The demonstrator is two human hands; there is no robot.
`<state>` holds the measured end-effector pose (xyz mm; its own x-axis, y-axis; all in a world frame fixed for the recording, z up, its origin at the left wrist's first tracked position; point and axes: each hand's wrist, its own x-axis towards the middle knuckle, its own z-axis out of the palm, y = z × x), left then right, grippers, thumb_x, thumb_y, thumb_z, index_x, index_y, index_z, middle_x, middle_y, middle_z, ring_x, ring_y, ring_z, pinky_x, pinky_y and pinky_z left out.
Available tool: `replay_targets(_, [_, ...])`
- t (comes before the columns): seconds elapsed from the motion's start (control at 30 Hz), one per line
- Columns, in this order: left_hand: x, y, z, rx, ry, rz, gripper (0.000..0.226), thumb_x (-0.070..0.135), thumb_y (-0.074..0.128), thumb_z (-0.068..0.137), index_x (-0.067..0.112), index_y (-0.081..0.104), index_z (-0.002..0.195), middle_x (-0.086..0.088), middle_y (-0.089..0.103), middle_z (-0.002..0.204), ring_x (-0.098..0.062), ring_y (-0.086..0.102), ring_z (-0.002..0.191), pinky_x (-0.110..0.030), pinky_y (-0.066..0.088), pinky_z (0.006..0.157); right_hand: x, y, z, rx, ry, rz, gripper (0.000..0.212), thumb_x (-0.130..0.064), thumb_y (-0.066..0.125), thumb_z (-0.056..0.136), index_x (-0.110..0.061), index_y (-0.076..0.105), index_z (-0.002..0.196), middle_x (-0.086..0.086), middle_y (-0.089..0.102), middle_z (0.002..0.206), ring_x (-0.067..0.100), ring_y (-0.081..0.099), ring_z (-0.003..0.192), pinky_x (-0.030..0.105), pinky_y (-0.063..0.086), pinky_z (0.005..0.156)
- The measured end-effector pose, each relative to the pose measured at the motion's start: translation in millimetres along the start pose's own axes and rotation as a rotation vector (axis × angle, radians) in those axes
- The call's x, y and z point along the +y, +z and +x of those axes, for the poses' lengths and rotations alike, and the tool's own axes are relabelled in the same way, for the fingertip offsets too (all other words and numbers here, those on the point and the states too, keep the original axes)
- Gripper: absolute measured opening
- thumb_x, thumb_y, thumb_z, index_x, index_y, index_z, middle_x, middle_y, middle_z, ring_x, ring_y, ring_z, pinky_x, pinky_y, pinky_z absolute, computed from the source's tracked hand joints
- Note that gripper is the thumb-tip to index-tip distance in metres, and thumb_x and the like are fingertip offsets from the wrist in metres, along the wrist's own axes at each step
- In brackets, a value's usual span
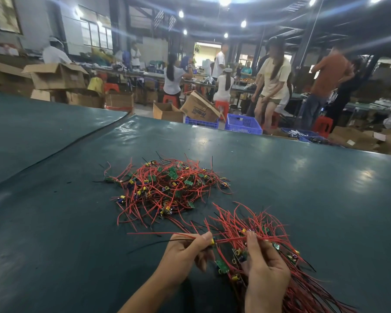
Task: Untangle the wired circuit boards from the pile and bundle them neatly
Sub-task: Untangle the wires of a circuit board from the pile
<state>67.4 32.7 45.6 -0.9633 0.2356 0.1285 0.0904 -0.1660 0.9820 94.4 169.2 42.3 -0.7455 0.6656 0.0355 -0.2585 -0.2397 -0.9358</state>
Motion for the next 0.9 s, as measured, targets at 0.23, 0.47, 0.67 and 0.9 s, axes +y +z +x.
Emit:
replay_targets(0.23, [5.3, -5.5, 0.4, 0.017, -0.039, -0.071, 0.032, 0.039, 0.064, 0.074, 0.016, 0.065, 0.052, -0.012, 0.067, 0.061, -0.014, 0.053, 0.043, -0.023, 0.048, 0.053, -2.9, 1.3, -1.1, 0.013, 0.001, 0.012, 0.014, -0.026, 0.076, 0.072, -0.016, 0.073, 0.063, -0.006, 0.055, 0.046, 0.002, 0.042, 0.037, 0.019, 0.037, 0.040])
replay_targets(0.47, [-1.7, -1.7, 0.1, -0.066, -0.002, 0.044, 0.044, 0.053, 0.067, 0.073, 0.011, 0.069, 0.061, -0.007, 0.063, 0.058, -0.017, 0.056, 0.054, -0.027, 0.046, 0.059, 10.1, 14.2, -16.7, -0.225, 0.036, -0.087, 0.015, -0.023, 0.070, 0.076, -0.025, 0.079, 0.064, 0.003, 0.073, 0.065, 0.006, 0.068, 0.058, 0.014, 0.051, 0.053])
replay_targets(0.67, [1.1, -2.5, -0.7, -0.088, -0.015, 0.077, 0.053, 0.043, 0.065, 0.080, -0.010, 0.065, 0.069, -0.011, 0.062, 0.057, -0.017, 0.059, 0.052, -0.025, 0.048, 0.060, 17.5, 16.4, -20.5, -0.226, 0.011, -0.181, 0.026, -0.023, 0.065, 0.087, -0.024, 0.078, 0.064, 0.014, 0.069, 0.061, 0.020, 0.067, 0.058, 0.030, 0.057, 0.058])
replay_targets(0.9, [8.2, -6.1, 1.9, 0.001, 0.013, -0.018, 0.034, 0.031, 0.061, 0.077, 0.013, 0.061, 0.048, -0.009, 0.060, 0.051, -0.014, 0.046, 0.037, -0.022, 0.042, 0.048, -6.4, -0.2, 1.3, -0.036, 0.036, 0.004, 0.019, -0.034, 0.066, 0.078, -0.021, 0.079, 0.074, -0.006, 0.050, 0.048, 0.003, 0.036, 0.039, 0.017, 0.029, 0.033])
